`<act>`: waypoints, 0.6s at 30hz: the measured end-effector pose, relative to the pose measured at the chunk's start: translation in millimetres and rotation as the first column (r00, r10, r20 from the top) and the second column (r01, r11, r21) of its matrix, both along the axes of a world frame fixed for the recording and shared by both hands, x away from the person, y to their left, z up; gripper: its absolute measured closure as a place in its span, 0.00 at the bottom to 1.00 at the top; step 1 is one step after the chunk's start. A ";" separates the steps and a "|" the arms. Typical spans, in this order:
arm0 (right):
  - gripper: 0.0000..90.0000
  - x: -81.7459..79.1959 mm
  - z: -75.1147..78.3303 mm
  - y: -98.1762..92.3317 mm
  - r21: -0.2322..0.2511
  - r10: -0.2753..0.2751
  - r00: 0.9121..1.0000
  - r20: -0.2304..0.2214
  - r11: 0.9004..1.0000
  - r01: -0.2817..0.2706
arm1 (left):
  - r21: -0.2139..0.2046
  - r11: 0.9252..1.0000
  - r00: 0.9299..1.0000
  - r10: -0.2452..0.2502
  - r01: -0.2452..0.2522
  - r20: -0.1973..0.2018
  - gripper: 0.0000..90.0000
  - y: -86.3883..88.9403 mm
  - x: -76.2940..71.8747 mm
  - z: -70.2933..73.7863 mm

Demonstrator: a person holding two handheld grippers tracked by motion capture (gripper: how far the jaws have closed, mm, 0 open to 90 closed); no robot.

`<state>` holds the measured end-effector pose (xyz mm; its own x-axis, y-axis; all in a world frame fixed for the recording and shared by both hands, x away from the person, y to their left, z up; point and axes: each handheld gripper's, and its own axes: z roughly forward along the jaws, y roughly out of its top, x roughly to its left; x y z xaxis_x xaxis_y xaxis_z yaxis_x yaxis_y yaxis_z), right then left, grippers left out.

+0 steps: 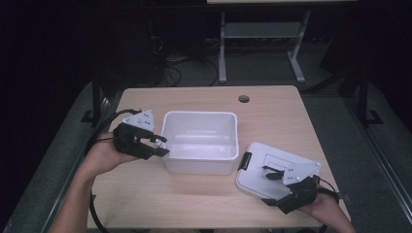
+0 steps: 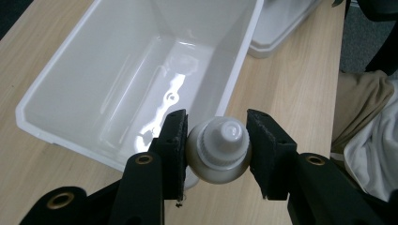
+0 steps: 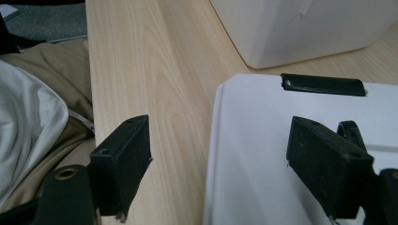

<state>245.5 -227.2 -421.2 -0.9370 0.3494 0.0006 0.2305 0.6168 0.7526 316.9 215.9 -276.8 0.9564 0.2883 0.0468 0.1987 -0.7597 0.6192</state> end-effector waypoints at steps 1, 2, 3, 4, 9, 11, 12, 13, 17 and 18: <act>0.24 0.2 0.1 -0.1 0.000 0.000 1.000 0.000 1.000 0.000 | 0.000 1.000 1.000 0.003 -0.003 0.000 0.67 -0.3 1.0 0.4; 0.24 0.3 0.1 0.0 0.000 0.001 1.000 0.000 1.000 -0.001 | -0.003 1.000 1.000 0.003 -0.003 0.001 0.67 -0.5 2.0 0.3; 0.24 0.3 0.1 0.0 0.000 0.001 1.000 0.000 1.000 -0.001 | 0.005 1.000 1.000 -0.003 0.003 0.001 0.67 -0.5 3.2 0.7; 0.24 0.4 0.2 0.0 0.001 0.001 1.000 0.000 1.000 -0.001 | 0.005 1.000 1.000 0.002 -0.002 0.003 0.67 -1.1 4.2 0.4; 0.23 1.3 0.2 -0.5 0.010 0.003 1.000 -0.008 1.000 -0.003 | 0.001 1.000 1.000 0.008 -0.008 0.003 0.67 -2.7 9.9 -0.7; 0.23 1.5 0.4 -1.1 0.010 0.005 1.000 -0.004 1.000 -0.005 | 0.011 1.000 1.000 0.009 -0.009 0.005 0.67 -3.9 12.2 -1.5; 0.23 1.9 0.4 -1.5 0.007 0.007 1.000 0.000 1.000 -0.007 | 0.017 1.000 1.000 0.005 -0.005 0.003 0.67 -4.4 13.7 -1.9; 0.23 1.1 0.5 -1.1 0.016 -0.001 1.000 -0.012 1.000 0.001 | 0.016 1.000 1.000 0.009 -0.009 0.002 0.67 -5.1 14.5 -2.5; 0.23 1.3 0.1 -2.2 0.016 -0.002 1.000 -0.014 1.000 0.002 | 0.020 1.000 1.000 0.011 -0.011 0.004 0.67 -5.7 17.6 -3.6; 0.23 1.5 0.1 -2.3 0.014 -0.002 1.000 -0.014 1.000 0.002 | 0.016 1.000 1.000 0.014 -0.014 0.004 0.67 -5.9 18.0 -4.2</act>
